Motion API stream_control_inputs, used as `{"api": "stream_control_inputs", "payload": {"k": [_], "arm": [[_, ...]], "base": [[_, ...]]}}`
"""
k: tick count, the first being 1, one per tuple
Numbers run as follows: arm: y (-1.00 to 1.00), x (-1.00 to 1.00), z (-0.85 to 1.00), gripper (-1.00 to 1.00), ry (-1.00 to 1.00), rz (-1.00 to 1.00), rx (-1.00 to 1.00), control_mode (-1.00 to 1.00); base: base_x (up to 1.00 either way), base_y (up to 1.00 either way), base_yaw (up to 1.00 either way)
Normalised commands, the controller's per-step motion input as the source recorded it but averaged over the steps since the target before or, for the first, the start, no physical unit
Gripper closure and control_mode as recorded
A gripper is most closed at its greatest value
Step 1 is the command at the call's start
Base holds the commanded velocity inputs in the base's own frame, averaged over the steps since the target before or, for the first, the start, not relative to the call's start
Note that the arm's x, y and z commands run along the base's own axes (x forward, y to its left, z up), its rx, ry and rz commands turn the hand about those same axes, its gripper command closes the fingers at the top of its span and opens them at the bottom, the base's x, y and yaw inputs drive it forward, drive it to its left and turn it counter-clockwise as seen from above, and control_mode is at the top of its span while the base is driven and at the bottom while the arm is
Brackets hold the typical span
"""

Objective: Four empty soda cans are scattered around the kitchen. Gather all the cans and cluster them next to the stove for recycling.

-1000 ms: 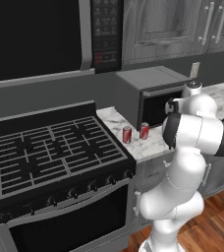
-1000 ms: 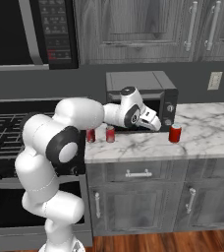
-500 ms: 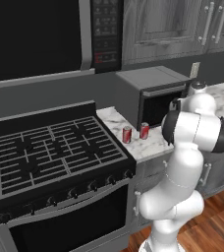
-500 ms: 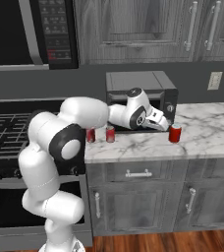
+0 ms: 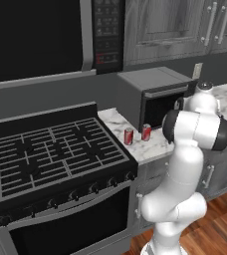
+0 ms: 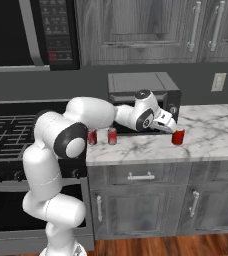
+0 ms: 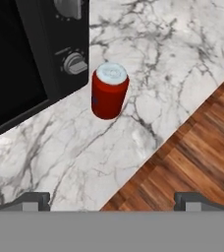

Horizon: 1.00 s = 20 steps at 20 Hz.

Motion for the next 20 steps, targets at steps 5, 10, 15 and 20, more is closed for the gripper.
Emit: {"api": "stream_control_inputs", "payload": {"k": [5,10,15,20], "arm": [[-0.18,0.17,-0.03,-1.0,-0.01,0.0,0.04,-1.0],[-0.03,0.22,-0.03,-1.0,-0.07,0.0,0.06,-1.0],[-0.13,0.22,-0.03,-1.0,-0.06,0.0,0.03,-1.0],[-0.22,0.15,-0.07,-1.0,0.0,0.0,0.0,-1.0]], "base": [[0.0,0.0,0.0],[0.0,0.0,0.0],[0.0,0.0,0.0],[0.0,0.0,0.0]]}}
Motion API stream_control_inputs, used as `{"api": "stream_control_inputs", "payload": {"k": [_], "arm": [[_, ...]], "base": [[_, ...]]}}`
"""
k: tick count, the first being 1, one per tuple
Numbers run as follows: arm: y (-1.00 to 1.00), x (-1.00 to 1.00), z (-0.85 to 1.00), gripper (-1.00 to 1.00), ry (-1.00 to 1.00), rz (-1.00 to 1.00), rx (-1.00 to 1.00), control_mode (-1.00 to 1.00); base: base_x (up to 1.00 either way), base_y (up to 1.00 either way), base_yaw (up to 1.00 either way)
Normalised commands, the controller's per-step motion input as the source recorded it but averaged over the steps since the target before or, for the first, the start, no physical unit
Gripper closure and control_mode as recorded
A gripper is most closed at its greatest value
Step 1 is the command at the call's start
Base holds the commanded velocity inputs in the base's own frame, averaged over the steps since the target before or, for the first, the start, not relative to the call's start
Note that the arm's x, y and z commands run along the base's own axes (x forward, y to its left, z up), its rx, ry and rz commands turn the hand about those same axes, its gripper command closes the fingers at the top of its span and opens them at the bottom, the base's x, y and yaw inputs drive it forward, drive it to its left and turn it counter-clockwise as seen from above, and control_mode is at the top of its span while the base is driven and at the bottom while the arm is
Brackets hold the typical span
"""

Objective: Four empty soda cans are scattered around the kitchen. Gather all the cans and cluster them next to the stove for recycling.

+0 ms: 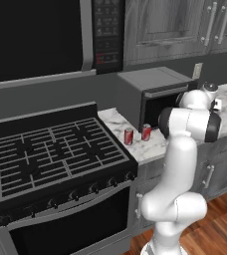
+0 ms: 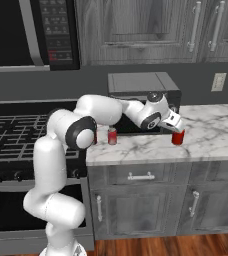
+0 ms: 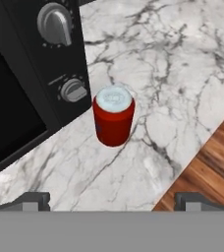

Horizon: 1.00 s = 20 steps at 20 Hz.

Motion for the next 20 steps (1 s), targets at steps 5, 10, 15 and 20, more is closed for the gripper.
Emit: {"api": "stream_control_inputs", "payload": {"k": [5,10,15,20], "arm": [[-0.21,0.14,-0.04,-1.0,0.0,0.0,0.0,-1.0],[-0.03,0.18,-0.03,-1.0,0.0,0.0,0.0,-1.0],[-0.02,0.2,-0.07,-1.0,0.0,0.0,0.0,-1.0],[-0.03,0.23,-0.13,-1.0,0.0,0.0,0.0,-1.0]], "base": [[0.0,0.0,0.0],[0.0,0.0,0.0],[0.0,0.0,0.0],[0.0,0.0,0.0]]}}
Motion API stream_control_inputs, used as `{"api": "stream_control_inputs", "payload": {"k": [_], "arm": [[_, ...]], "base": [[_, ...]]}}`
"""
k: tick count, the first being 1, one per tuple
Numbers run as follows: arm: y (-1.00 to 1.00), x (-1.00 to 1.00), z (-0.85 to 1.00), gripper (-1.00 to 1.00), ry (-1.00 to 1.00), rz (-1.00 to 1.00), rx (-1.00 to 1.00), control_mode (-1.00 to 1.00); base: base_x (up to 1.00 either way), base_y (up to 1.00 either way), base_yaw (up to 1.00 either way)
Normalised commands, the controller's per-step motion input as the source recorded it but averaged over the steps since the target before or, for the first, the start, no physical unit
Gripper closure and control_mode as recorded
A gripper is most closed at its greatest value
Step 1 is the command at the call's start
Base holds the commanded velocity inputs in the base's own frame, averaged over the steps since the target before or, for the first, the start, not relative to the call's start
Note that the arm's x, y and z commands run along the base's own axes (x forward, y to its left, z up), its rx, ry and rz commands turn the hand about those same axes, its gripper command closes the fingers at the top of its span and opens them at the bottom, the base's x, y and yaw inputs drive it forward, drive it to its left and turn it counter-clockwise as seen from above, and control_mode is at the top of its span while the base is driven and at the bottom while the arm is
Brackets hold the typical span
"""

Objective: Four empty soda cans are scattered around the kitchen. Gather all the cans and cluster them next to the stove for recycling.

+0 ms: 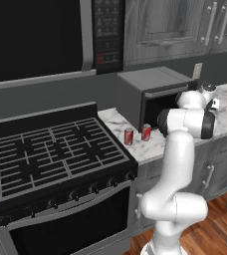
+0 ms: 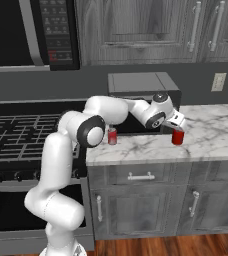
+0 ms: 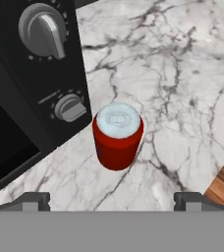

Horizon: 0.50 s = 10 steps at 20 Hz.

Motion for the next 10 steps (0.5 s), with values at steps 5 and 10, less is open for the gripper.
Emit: {"api": "stream_control_inputs", "payload": {"k": [5,10], "arm": [[-0.08,0.2,-0.18,-1.0,0.0,0.01,0.0,-1.0],[-0.1,0.19,-0.11,-1.0,0.0,0.01,0.0,-1.0]], "base": [[0.0,0.0,0.0],[0.0,0.0,0.0]]}}
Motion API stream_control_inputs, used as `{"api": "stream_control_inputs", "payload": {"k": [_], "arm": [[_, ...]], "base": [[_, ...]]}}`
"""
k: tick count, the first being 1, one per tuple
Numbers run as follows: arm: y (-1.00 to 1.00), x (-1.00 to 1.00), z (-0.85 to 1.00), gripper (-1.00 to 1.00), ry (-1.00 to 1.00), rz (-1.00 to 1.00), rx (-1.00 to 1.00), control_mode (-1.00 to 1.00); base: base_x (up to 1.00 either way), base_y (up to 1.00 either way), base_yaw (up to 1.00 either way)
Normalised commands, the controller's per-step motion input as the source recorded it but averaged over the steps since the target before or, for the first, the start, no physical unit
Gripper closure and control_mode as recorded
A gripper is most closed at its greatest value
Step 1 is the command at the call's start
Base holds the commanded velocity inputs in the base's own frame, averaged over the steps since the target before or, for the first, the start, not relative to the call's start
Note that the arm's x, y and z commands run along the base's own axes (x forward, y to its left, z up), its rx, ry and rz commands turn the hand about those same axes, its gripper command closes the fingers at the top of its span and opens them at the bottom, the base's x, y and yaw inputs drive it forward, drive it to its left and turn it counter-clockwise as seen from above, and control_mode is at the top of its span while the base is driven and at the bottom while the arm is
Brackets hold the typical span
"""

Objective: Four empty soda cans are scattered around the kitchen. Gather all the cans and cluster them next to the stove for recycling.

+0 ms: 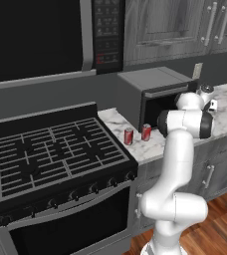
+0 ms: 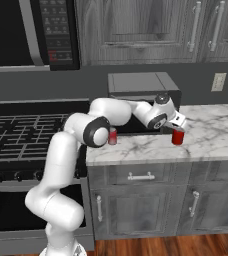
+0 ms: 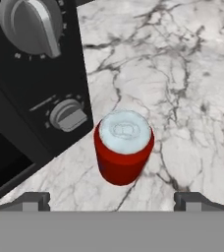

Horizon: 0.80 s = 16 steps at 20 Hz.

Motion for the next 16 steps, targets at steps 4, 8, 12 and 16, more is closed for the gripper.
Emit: {"api": "stream_control_inputs", "payload": {"k": [4,8,12,16], "arm": [[-0.17,0.05,-0.02,-1.0,0.0,0.0,0.0,-1.0],[-0.15,0.0,-0.03,-1.0,0.01,0.0,-0.01,-1.0],[-0.06,0.02,-0.08,-1.0,0.03,0.0,0.0,-1.0],[0.0,0.04,-0.11,-1.0,0.04,0.0,0.0,-1.0]], "base": [[0.0,0.0,0.0],[0.0,0.0,0.0],[0.0,0.0,0.0],[0.0,0.0,0.0]]}}
